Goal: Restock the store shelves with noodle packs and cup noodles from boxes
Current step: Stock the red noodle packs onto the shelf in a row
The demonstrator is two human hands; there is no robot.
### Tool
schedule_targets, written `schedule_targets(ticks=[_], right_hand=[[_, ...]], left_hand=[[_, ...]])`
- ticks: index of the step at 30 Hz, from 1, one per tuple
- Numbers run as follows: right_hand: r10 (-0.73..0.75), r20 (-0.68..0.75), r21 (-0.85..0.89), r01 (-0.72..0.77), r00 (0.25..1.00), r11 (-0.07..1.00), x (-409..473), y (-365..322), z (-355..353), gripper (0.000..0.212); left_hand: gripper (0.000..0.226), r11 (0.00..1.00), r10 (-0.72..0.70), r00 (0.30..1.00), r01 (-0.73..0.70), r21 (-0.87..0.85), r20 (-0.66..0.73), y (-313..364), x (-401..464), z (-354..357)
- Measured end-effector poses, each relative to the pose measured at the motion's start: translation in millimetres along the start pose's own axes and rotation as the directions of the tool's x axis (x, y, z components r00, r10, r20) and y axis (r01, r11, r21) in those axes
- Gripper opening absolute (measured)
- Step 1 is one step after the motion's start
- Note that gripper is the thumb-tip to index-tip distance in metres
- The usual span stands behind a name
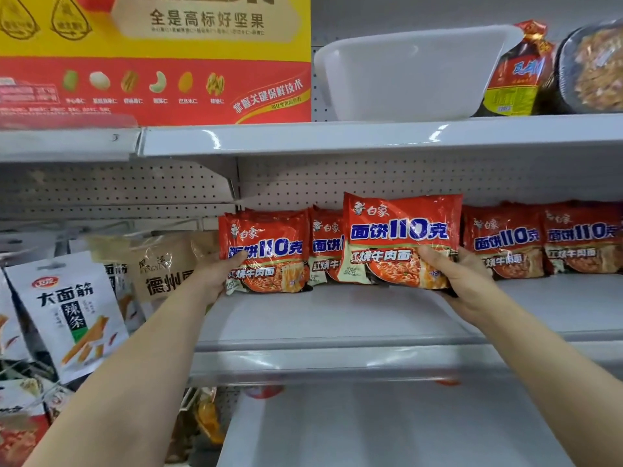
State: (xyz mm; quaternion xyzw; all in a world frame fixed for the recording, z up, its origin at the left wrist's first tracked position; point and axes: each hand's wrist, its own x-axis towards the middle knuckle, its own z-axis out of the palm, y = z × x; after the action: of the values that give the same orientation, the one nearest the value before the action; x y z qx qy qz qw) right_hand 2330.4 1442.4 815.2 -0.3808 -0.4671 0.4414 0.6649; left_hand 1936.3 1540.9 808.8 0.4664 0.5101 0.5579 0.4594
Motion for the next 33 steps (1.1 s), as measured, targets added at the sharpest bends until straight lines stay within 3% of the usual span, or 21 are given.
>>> schedule_targets(ticks=[3, 7, 11, 13, 15, 18, 21, 24, 28, 33], right_hand=[[-0.002, 0.004, 0.007, 0.002, 1.0, 1.0, -1.3, 0.6, 5.1, 0.063], [-0.013, 0.014, 0.017, 0.012, 1.0, 1.0, -6.7, -0.1, 5.0, 0.062], [-0.012, 0.03, 0.028, 0.011, 0.999, 1.0, -14.0, -1.8, 3.7, 0.063], [-0.018, 0.03, 0.042, 0.017, 0.999, 0.999, -16.7, -2.4, 4.0, 0.065], [-0.024, 0.031, 0.058, 0.022, 0.999, 0.998, -18.4, -2.2, 6.6, 0.063], [-0.018, 0.037, 0.068, 0.016, 0.999, 0.998, -20.8, 2.3, 13.4, 0.061], [-0.011, 0.058, 0.039, 0.009, 0.998, 0.999, -23.2, 7.2, 17.9, 0.061], [-0.014, 0.046, 0.019, 0.013, 0.999, 1.0, -23.8, 10.9, 19.6, 0.058], [-0.01, -0.097, 0.054, 0.016, 0.995, 0.998, -21.5, 16.7, 25.0, 0.059], [-0.001, -0.204, 0.121, 0.026, 0.979, 0.992, -20.8, 21.3, 34.2, 0.037]], left_hand=[[0.041, 0.999, 0.016, 0.997, -0.012, 0.053, -0.075, -4.0, 4.5, 3.0], [0.062, 0.983, 0.084, 0.976, -0.047, 0.18, -0.202, -7.1, 7.6, 7.7], [0.117, 0.916, 0.165, 0.899, 0.013, 0.401, -0.406, 1.8, -0.9, 15.9], [0.103, 0.832, 0.363, 0.829, -0.083, 0.549, -0.425, 11.6, -20.4, 33.7], [0.079, 0.763, 0.532, 0.807, -0.325, 0.559, -0.256, 20.3, -47.9, 62.1], [0.064, 0.785, 0.506, 0.862, -0.475, 0.397, 0.032, 20.0, -87.2, 110.0], [0.068, 0.877, 0.401, 0.908, -0.419, 0.233, 0.123, 9.2, -104.3, 141.4], [0.085, 0.911, 0.354, 0.933, -0.361, 0.2, 0.071, 0.6, -108.5, 153.6], [0.049, 0.911, 0.401, 0.913, -0.388, 0.141, -0.081, -9.5, -111.2, 163.0], [0.034, 0.935, 0.346, 0.919, -0.354, -0.006, -0.188, -10.9, -117.3, 170.6]])
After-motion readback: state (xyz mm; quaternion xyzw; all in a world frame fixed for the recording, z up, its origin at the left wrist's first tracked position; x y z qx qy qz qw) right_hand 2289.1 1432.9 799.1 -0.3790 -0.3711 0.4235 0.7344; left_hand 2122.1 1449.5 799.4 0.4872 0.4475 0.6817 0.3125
